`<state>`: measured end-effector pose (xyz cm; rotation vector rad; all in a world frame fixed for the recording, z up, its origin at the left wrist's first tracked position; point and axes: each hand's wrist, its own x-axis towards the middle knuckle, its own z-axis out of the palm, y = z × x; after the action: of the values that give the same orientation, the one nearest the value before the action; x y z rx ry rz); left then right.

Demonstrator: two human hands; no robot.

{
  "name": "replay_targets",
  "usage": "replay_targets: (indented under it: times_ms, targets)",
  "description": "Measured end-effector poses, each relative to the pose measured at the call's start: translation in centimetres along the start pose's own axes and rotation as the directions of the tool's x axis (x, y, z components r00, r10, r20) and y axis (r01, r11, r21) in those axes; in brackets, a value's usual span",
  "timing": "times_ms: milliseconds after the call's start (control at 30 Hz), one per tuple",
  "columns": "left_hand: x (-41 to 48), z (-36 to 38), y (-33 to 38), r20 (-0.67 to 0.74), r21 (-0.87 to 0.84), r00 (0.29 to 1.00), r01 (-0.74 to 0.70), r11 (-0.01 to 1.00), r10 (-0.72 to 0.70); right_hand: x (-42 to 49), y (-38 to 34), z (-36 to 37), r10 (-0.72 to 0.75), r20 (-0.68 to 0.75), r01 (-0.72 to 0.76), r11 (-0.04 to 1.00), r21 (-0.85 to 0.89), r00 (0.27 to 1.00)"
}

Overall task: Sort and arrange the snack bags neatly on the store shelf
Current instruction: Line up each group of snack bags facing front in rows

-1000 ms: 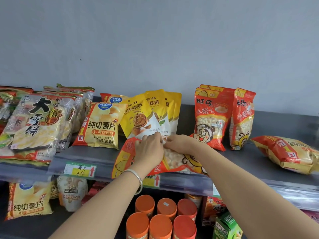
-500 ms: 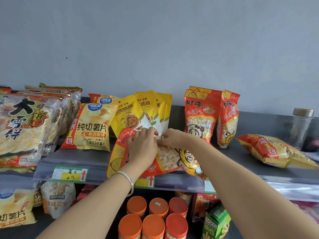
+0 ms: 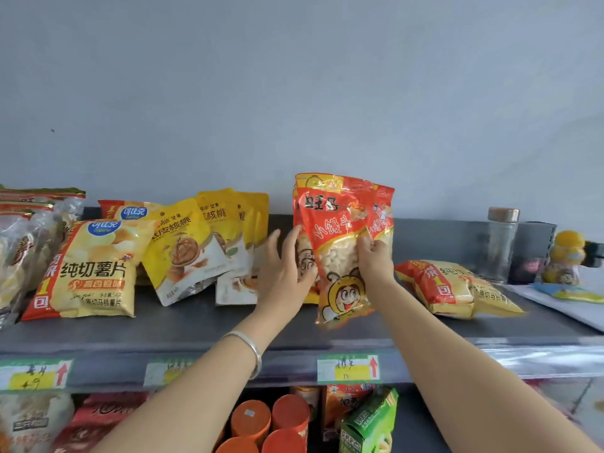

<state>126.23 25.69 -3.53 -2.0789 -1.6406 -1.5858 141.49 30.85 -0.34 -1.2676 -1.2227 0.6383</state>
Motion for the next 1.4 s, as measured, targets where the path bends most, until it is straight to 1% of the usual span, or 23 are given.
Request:
replay_targets:
  times_ms: [67, 100, 200, 267, 367, 500, 567, 600, 667, 733, 767, 833, 900, 967, 1033, 1100, 1167, 1200, 1233, 1267, 1300, 1333, 1400]
  targets:
    - [-0.2, 2.2, 0.5, 0.239, -0.065, 0.971, 0.047, 0.997, -0.03, 0.5, 1.2, -1.1, 0.043, -0.075, -0.041, 0.999, 0.031, 0.996]
    - [-0.2, 3.3, 0.6, 0.311, -0.079, 0.949, 0.078, 0.994, -0.05, 0.8, 1.9, -1.3, 0.056, -0.093, -0.051, 0.997, 0.051, 0.994]
    - [0.4, 5.8, 0.7, 0.422, -0.056, 0.898, 0.16, 0.986, -0.122, 1.2, 3.8, -1.2, 0.095, -0.123, -0.086, 0.993, 0.077, 0.988]
    - [1.0, 7.0, 0.3, 0.422, -0.009, 0.895, 0.163, 0.987, -0.144, 1.3, 4.1, -0.9, 0.101, -0.15, -0.087, 0.992, 0.093, 0.984]
    - [2.3, 8.2, -0.8, 0.366, 0.07, 0.915, 0.153, 0.986, -0.168, 1.9, 3.5, -0.1, 0.085, -0.15, -0.067, 0.99, 0.125, 0.985]
    - [4.0, 8.8, -2.7, 0.264, 0.23, 0.937, 0.169, 0.958, -0.229, 2.6, 4.2, 1.3, 0.01, -0.007, -0.009, 0.994, 0.107, 1.0]
    - [4.4, 9.0, -3.2, 0.291, 0.272, 0.896, 0.258, 0.927, -0.335, 2.7, 5.1, 1.7, -0.02, 0.07, 0.016, 0.998, 0.054, 0.997]
    - [4.6, 9.0, -3.4, 0.312, 0.237, 0.864, 0.333, 0.913, -0.396, 2.8, 5.5, 1.8, -0.021, 0.098, 0.017, 0.999, 0.032, 0.995]
    - [5.3, 9.0, -3.7, 0.33, 0.094, 0.803, 0.495, 0.864, -0.496, 3.2, 6.0, 1.9, -0.026, 0.131, 0.025, 1.0, 0.007, 0.991]
    - [6.2, 9.3, -4.6, 0.315, 0.008, 0.799, 0.537, 0.844, -0.511, 3.6, 6.4, 1.8, -0.045, 0.16, 0.052, 0.998, -0.038, 0.986]
    - [6.5, 9.5, -5.0, 0.314, 0.014, 0.803, 0.53, 0.848, -0.507, 3.8, 6.5, 1.8, -0.06, 0.159, 0.07, 0.996, -0.061, 0.986]
    - [6.2, 9.4, -4.5, 0.317, 0.076, 0.818, 0.484, 0.872, -0.481, 3.9, 6.6, 1.6, -0.107, 0.116, 0.12, 0.986, -0.116, 0.987]
    - [5.6, 9.5, -3.9, 0.275, 0.172, 0.854, 0.407, 0.897, -0.441, 3.8, 6.5, 1.5, -0.181, 0.047, 0.186, 0.969, -0.162, 0.982]
    - [5.3, 9.9, -3.4, 0.256, 0.209, 0.887, 0.337, 0.918, -0.384, 3.9, 6.5, 1.4, -0.234, 0.009, 0.233, 0.96, -0.155, 0.972]
    - [5.0, 10.3, -3.3, 0.28, 0.134, 0.9, 0.308, 0.942, -0.334, 4.1, 6.6, 1.5, -0.234, 0.047, 0.239, 0.958, -0.161, 0.971]
    - [5.0, 10.5, -3.2, 0.281, -0.017, 0.91, 0.321, 0.947, -0.304, 4.1, 6.7, 1.6, -0.216, 0.109, 0.234, 0.952, -0.195, 0.97]
    - [4.9, 10.3, -2.7, 0.195, -0.1, 0.947, 0.278, 0.955, -0.255, 4.1, 6.6, 1.6, -0.198, 0.144, 0.226, 0.95, -0.216, 0.97]
    - [4.7, 10.1, -2.5, 0.128, -0.064, 0.971, 0.213, 0.975, -0.204, 4.1, 6.6, 1.6, -0.188, 0.156, 0.22, 0.95, -0.222, 0.97]
    - [4.6, 9.9, -2.2, 0.073, 0.033, 0.99, 0.115, 0.993, -0.117, 4.2, 6.7, 1.6, -0.173, 0.17, 0.208, 0.953, -0.218, 0.97]
    - [4.5, 9.6, -1.9, 0.066, 0.172, 0.998, -0.005, 0.985, -0.007, 4.3, 6.7, 1.6, -0.164, 0.181, 0.199, 0.96, -0.198, 0.97]
    - [4.3, 9.3, -1.5, 0.112, 0.311, 0.99, -0.119, 0.943, 0.088, 4.3, 6.8, 1.6, -0.154, 0.196, 0.186, 0.971, -0.154, 0.968]
    - [4.0, 9.3, -1.2, 0.199, 0.422, 0.97, -0.211, 0.882, 0.137, 4.3, 6.8, 1.6, -0.159, 0.207, 0.179, 0.98, -0.083, 0.965]
    - [3.7, 9.3, -1.0, 0.335, 0.53, 0.937, -0.275, 0.802, 0.1, 4.2, 6.7, 1.5, -0.152, 0.235, 0.143, 0.988, 0.055, 0.96]
